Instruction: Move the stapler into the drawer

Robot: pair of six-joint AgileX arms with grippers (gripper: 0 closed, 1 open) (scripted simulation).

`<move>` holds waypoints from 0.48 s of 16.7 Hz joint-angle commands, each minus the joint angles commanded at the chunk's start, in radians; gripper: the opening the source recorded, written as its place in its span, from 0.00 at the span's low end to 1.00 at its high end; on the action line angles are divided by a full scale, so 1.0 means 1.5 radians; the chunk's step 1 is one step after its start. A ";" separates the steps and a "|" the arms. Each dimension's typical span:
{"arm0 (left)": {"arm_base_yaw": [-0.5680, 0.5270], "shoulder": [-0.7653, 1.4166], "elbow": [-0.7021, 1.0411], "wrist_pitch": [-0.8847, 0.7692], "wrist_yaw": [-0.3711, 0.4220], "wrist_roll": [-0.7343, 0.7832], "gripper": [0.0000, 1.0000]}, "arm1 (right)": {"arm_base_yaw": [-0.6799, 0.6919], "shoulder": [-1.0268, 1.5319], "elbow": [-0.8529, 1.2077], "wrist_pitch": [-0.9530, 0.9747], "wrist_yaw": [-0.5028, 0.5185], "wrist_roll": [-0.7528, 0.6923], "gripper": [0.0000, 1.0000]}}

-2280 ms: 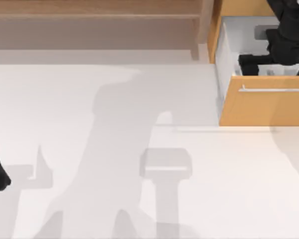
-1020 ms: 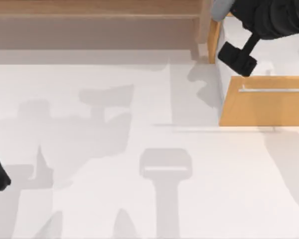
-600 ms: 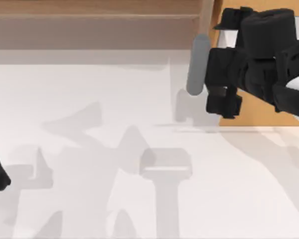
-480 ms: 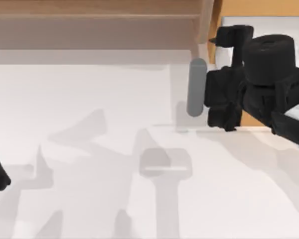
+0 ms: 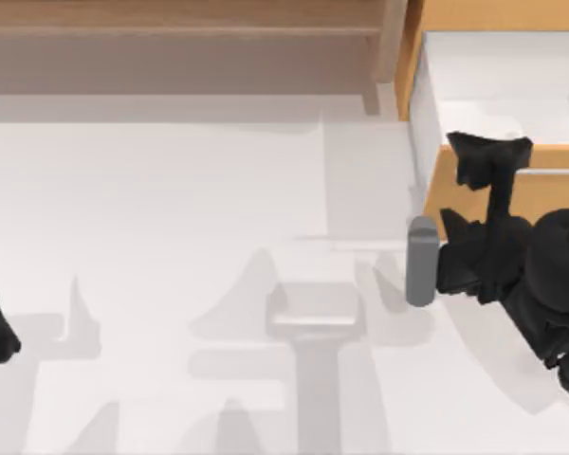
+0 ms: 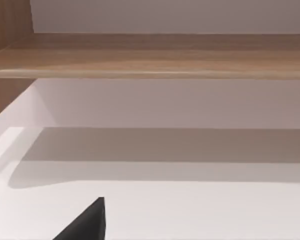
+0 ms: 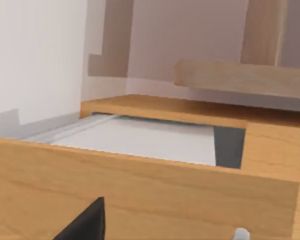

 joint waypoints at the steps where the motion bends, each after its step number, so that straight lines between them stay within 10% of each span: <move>1: 0.000 0.000 0.000 0.000 0.000 0.000 1.00 | -0.012 0.016 -0.024 0.060 0.008 -0.009 1.00; 8: 0.000 0.000 0.000 0.000 0.000 0.000 1.00 | -0.109 0.133 -0.122 0.371 0.054 -0.012 1.00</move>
